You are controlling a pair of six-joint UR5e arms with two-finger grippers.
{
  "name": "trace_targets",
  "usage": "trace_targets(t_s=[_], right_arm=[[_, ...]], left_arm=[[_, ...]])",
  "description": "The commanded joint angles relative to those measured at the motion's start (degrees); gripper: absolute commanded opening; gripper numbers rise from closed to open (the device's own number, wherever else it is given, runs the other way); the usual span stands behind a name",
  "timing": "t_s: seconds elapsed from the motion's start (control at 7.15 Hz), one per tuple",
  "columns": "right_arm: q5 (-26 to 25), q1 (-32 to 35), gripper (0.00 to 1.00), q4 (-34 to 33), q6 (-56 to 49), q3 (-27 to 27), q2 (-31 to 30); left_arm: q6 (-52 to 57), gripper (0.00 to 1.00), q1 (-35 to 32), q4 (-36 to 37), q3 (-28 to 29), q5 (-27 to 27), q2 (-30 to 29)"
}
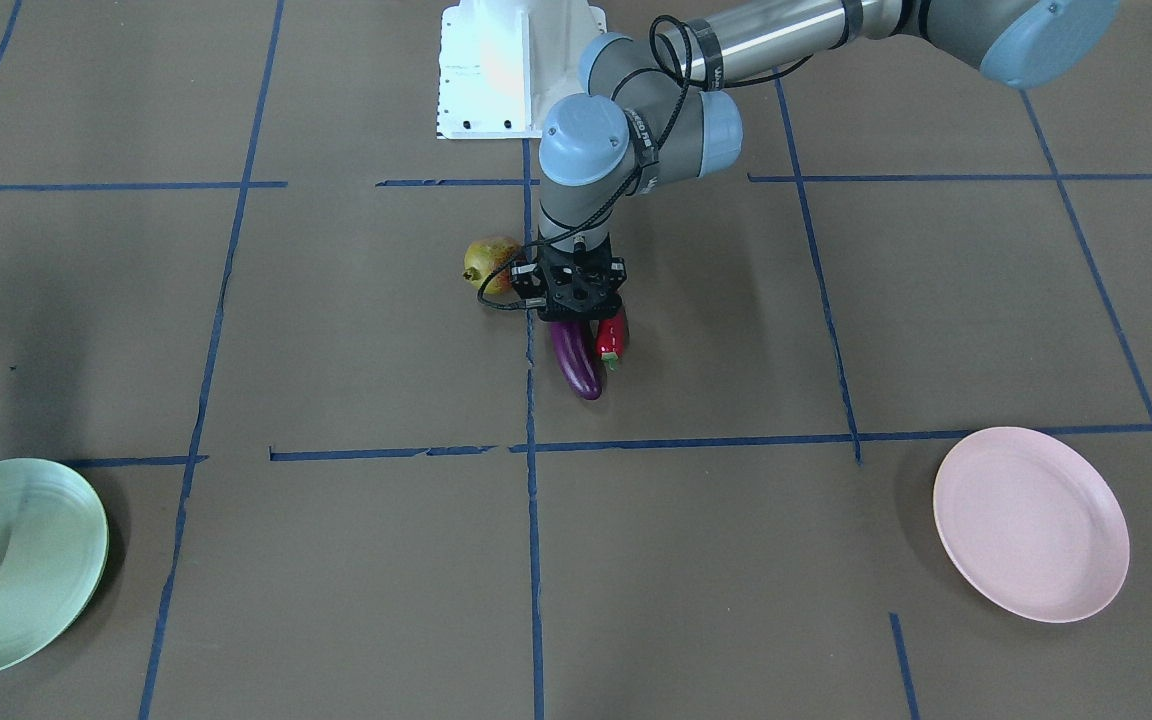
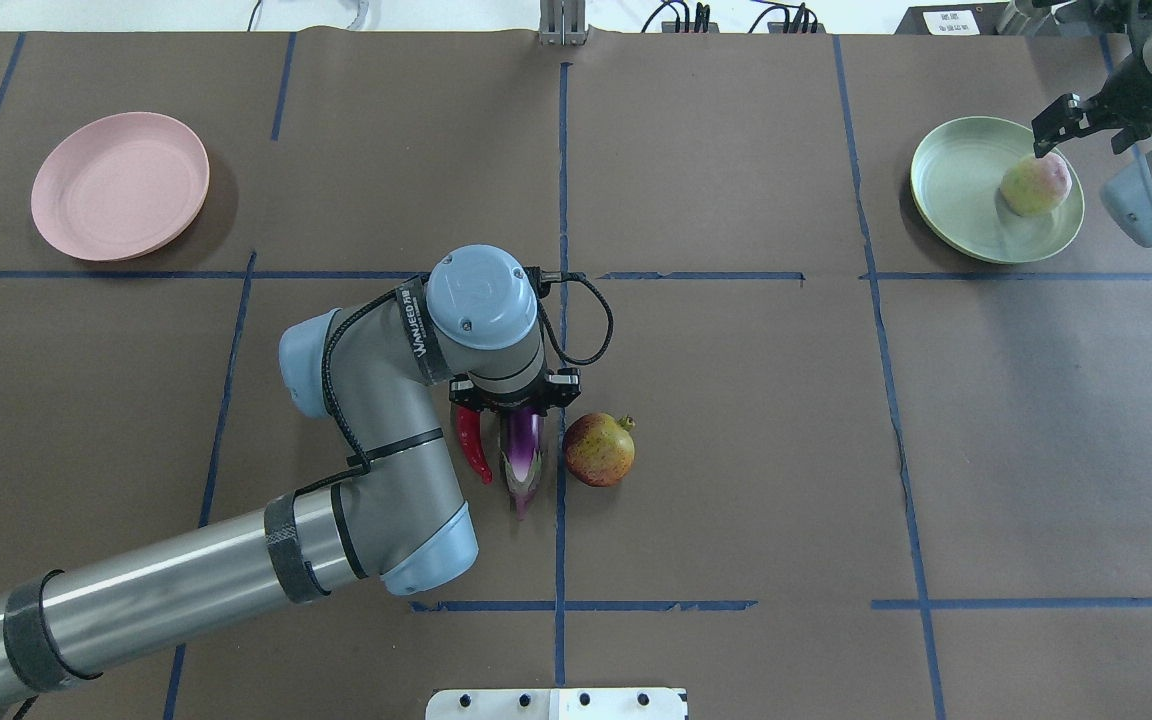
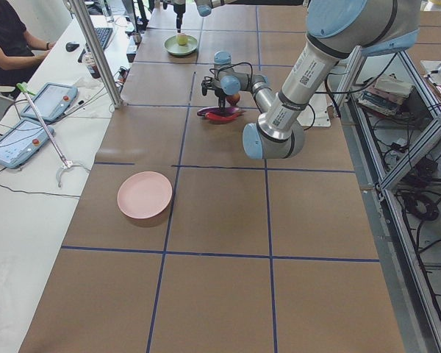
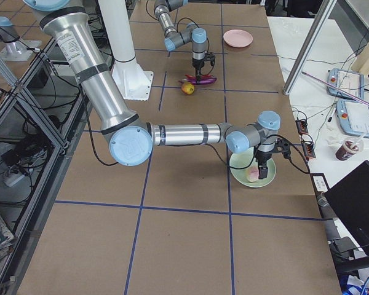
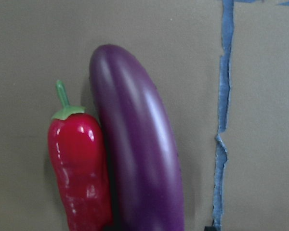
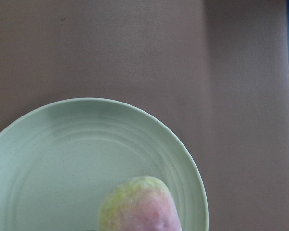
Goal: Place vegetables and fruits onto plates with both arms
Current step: 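Lower the left gripper over the purple eggplant and grasp it, then carry the eggplant to the pink plate while the right gripper reaches the pomegranate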
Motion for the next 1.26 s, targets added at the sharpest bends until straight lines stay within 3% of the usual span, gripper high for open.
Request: trace_targets(t_s=[0.0, 0.28, 0.56, 0.7, 0.84, 0.98, 1.12], right_arm=[[0.46, 0.17, 1.0, -0.16, -0.01, 1.74, -0.94], [0.82, 1.13, 1.0, -0.68, -0.01, 2.79, -0.94], [8.24, 4.19, 1.0, -1.21, 0.08, 6.65, -3.29], [11.51, 4.12, 1.0, -1.3, 1.73, 13.46, -7.14], [12.76, 3.6, 1.0, -1.3, 11.75, 20.22, -9.7], [13.12, -1.19, 1.0, -1.21, 21.6, 27.6, -12.25], [12.77, -7.07, 1.0, -1.21, 34.57, 34.11, -12.45]], left_arm=[[-0.87, 0.0, 0.07, 0.26, -0.18, 0.21, -1.84], [-1.76, 0.0, -3.07, 0.7, -7.16, 0.21, -1.33], [-1.76, 0.0, -9.82, 0.79, -16.22, -0.23, 6.28], [-1.58, 0.0, -13.43, 0.7, -17.05, -0.41, 9.89], [-0.54, 0.0, -17.99, 0.7, -16.88, -0.58, 12.19], [4.78, 0.0, -23.0, 0.87, -15.49, -4.32, 14.3], [11.62, 0.0, -28.09, 0.88, -10.6, -7.15, 15.54]])
